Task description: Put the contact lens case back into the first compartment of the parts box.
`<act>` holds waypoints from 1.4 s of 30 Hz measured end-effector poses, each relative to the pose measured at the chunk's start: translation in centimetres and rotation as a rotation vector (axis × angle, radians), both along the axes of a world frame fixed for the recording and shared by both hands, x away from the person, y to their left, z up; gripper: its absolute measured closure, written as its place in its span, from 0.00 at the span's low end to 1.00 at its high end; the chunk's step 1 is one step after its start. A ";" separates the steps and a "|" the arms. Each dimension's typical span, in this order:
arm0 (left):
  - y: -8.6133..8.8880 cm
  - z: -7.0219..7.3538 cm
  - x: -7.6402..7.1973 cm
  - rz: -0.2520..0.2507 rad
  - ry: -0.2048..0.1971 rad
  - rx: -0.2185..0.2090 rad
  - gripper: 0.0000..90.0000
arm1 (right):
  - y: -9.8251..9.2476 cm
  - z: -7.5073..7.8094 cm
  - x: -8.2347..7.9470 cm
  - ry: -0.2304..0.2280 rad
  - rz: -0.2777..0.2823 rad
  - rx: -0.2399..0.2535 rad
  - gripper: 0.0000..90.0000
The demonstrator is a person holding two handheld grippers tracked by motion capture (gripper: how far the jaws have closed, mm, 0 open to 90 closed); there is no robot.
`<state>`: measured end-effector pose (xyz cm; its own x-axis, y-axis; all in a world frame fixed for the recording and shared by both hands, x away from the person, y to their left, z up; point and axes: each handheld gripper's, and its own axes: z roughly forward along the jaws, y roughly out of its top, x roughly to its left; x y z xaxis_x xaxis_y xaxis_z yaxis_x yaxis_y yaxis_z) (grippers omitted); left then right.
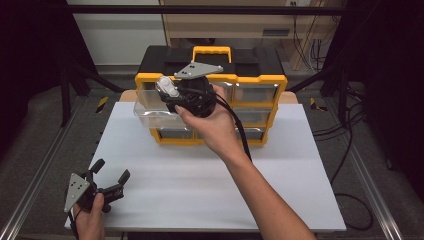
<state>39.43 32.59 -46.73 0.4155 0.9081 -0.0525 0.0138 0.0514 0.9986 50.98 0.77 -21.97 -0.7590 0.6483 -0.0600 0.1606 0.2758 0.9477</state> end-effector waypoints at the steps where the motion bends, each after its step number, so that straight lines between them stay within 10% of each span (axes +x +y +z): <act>1: 0.0 0.0 0.0 0.000 0.000 0.000 0.01 | 0.0 0.0 0.0 -0.001 0.003 -0.003 0.54; 22: 0.0 0.0 0.0 0.000 0.001 -0.001 0.01 | 0.4 -0.2 0.1 0.013 0.004 -0.023 0.54; 42: 0.0 0.0 0.0 -0.001 0.003 0.000 0.01 | -3.9 0.5 -0.3 -0.040 -0.040 0.119 0.07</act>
<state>39.47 32.60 -46.75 0.4158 0.9079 -0.0536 0.0171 0.0511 0.9985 50.63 -3.11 -21.51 -0.7313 0.6820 -0.0108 0.1303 0.1553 0.9792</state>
